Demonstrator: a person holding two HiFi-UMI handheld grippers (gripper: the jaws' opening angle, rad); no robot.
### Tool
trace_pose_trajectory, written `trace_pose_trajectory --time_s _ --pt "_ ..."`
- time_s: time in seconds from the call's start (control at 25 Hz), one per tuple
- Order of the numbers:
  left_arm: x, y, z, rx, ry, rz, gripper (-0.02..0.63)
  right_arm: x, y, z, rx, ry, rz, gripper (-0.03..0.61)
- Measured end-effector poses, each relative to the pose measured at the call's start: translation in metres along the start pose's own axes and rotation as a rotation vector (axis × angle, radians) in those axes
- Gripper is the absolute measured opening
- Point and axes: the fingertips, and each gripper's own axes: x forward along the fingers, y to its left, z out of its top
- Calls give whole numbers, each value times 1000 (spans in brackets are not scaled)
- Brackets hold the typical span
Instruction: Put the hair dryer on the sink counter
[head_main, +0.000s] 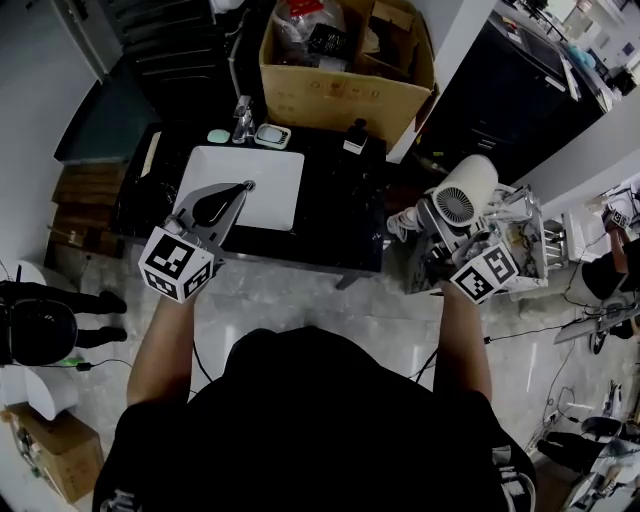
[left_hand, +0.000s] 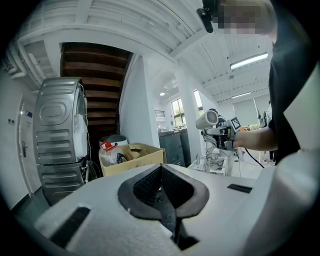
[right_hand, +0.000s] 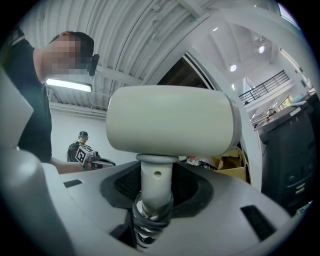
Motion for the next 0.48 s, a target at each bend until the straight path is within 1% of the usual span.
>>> trace_pose_trajectory --time_s 0.28,0.48 --pt "-10 25 -6 -15 9 17 15 19 1 -6 14 5 -4 153" --pt "-5 41 -14 -24 18 -13 15 38 1 -8 20 4 -21 153"
